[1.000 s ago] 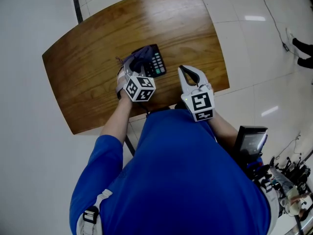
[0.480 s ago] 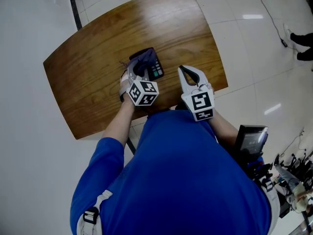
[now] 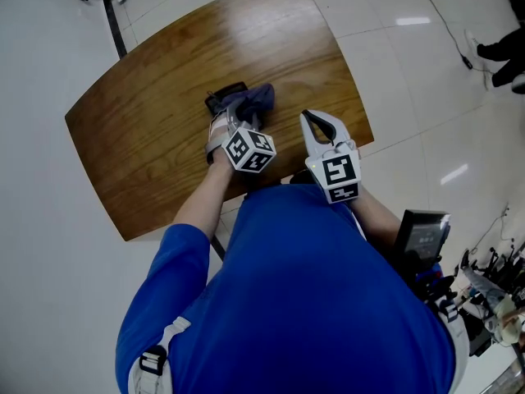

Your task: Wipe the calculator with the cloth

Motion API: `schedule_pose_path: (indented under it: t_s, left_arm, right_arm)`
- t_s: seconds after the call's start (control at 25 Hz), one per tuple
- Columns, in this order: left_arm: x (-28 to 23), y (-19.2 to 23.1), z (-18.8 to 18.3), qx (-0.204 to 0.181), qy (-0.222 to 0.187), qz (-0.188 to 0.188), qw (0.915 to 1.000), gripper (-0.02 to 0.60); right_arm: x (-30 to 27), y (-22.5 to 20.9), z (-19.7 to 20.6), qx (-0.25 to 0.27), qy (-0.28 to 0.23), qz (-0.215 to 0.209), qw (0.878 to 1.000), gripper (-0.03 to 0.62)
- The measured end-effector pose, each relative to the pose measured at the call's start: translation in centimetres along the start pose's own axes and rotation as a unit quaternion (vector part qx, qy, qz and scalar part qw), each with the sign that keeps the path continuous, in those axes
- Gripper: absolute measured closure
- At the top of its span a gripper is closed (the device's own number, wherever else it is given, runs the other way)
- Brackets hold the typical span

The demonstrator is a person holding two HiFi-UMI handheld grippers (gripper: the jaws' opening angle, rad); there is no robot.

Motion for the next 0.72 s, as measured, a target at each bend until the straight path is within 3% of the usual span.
schedule_pose_path:
  t_s: [0.52,0.72]
  left_arm:
    - [5.0,3.0,6.1,0.059,0.051,-0.056,0.9954,0.515]
    - [5.4,3.1,6.8,0.063,0.059,-0.062,0.9944,0.515]
  right_arm:
    - [-1.1,2.7,-2.1,0.015,-0.014,-0.043,0.999,0.591]
    - [-1.1,2.7,-2.2,0.016,-0.016,-0.044,0.999,0.591]
Point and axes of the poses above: the fingertips, and each gripper's own axes: x backward along the fingers, y to its left, z out of its underside, the point moved 7 cm from there along x, backward along the fingers, and after that the axes turned 6 degrees about -y, right-handed, at the moved point
